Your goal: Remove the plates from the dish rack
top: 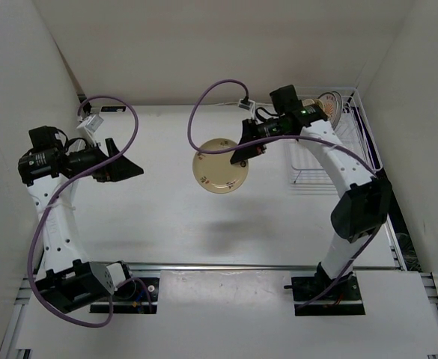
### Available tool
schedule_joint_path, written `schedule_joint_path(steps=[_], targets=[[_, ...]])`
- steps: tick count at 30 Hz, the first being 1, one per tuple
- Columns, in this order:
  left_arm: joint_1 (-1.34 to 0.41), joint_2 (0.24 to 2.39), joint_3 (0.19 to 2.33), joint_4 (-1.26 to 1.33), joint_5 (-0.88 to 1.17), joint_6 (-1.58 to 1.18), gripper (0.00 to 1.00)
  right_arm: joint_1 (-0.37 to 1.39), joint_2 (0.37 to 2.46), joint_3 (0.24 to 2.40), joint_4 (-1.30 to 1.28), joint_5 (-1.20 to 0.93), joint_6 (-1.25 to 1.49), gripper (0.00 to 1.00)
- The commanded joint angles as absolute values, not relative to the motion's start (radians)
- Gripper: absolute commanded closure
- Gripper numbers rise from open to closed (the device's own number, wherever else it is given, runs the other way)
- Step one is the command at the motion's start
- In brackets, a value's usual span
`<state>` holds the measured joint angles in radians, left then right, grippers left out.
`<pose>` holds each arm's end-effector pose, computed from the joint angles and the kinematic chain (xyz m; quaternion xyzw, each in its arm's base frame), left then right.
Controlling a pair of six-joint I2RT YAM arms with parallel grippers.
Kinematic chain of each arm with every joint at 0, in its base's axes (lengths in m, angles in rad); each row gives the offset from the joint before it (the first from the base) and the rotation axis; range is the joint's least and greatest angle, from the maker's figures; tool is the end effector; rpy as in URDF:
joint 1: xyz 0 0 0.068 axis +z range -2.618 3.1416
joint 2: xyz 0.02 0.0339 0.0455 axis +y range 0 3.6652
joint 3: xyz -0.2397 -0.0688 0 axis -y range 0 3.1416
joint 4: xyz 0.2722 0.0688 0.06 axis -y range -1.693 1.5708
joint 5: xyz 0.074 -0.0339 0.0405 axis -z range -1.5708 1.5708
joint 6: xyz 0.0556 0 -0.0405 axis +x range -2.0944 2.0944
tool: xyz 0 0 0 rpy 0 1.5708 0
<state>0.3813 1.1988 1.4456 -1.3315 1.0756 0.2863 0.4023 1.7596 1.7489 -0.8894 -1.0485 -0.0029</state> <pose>0.2308 0.0398 0.3727 0.0836 0.8385 -0.4020 0.3582 0.3502 0.2014 0.3263 -0.3259 0.7676 0.5198 0.1855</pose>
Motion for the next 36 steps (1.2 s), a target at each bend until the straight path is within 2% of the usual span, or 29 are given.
schedule_joint_path(steps=[1, 2, 10, 26, 30, 34, 35, 36], targets=[[0.359, 1.221, 1.437, -1.361, 1.177, 0.288, 0.03, 0.46, 1.816, 1.842, -0.856, -1.092, 0.001, 1.0], [0.348, 1.221, 1.427, -1.352, 1.177, 0.278, 0.0, 0.471, 1.833, 1.861, -0.856, -1.082, 0.002, 1.0], [0.264, 1.342, 1.437, -1.342, 1.134, 0.268, 0.0, 0.538, 2.016, 2.038, -0.801, -1.103, 0.067, 1.0], [-0.006, 1.632, 1.652, -1.333, 1.019, 0.278, 0.0, 0.558, 2.131, 2.103, -0.718, -1.207, 0.155, 1.0], [-0.043, 1.686, 1.677, -1.333, 1.008, 0.287, 0.06, 0.568, 2.14, 2.094, -0.707, -1.227, 0.164, 1.0], [-0.052, 1.718, 1.723, -1.333, 1.008, 0.287, 0.22, 0.577, 2.149, 2.094, -0.687, -1.236, 0.186, 1.0], [-0.052, 1.727, 1.736, -1.333, 1.017, 0.287, 0.33, 0.577, 2.149, 2.094, -0.687, -1.236, 0.196, 1.0], [-0.052, 1.727, 1.736, -1.333, 1.017, 0.287, 0.39, 0.577, 2.149, 2.094, -0.687, -1.236, 0.196, 1.0]])
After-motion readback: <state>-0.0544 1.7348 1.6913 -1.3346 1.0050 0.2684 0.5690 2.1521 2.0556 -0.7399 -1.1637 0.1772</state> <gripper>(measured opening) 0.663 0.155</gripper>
